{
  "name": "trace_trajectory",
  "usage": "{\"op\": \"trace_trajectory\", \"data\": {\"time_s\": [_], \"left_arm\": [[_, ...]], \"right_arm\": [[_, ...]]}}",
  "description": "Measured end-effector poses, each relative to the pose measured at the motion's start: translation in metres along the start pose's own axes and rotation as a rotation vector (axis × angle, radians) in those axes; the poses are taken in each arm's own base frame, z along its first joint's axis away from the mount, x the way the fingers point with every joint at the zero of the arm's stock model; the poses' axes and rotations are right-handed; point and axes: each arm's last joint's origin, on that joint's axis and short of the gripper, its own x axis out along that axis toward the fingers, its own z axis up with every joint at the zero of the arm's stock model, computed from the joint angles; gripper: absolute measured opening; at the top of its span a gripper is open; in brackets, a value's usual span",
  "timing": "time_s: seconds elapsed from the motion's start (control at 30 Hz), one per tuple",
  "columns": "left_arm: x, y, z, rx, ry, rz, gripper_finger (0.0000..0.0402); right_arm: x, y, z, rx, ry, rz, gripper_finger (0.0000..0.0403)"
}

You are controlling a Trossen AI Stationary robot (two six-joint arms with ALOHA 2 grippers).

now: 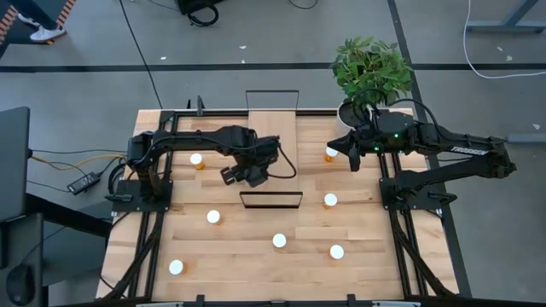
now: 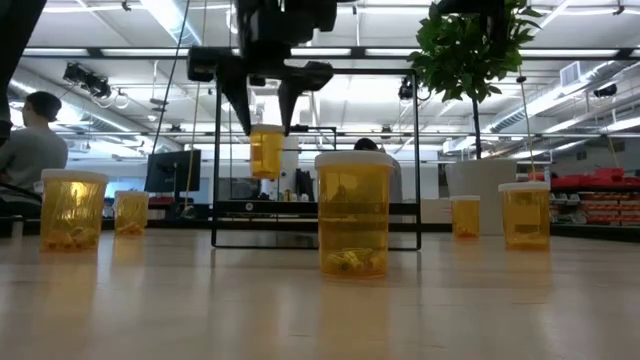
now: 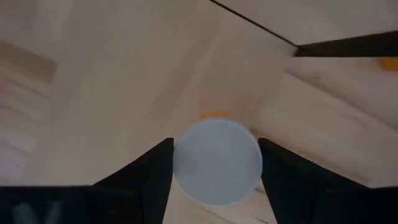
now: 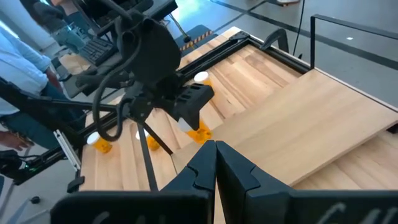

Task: Pick and place medicine bottles onto shelf by color
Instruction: Put the orange pill bottle on the shelf

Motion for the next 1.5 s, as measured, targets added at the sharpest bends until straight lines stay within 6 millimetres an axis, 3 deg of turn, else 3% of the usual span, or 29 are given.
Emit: {"op": "trace_trajectory", "data": {"time_s": [0.53, 0.9, 1.5], "left_arm": [[0.002, 0.002, 0.003, 0.201, -0.094, -0.001, 0.0215], [0.028, 0.005, 0.011, 0.230, -0.077, -0.067, 0.0221], [0.030, 0.001, 0.019, 0.270, -0.089, -0.091, 0.0227]], "right_arm": [[0.000, 0.000, 0.000, 0.004, 0.003, 0.007, 0.0016], [0.000, 0.000, -0.001, -0.052, 0.008, 0.005, 0.0016], [0.000, 0.000, -0.001, -0.024, 0.016, 0.003, 0.0016]]}}
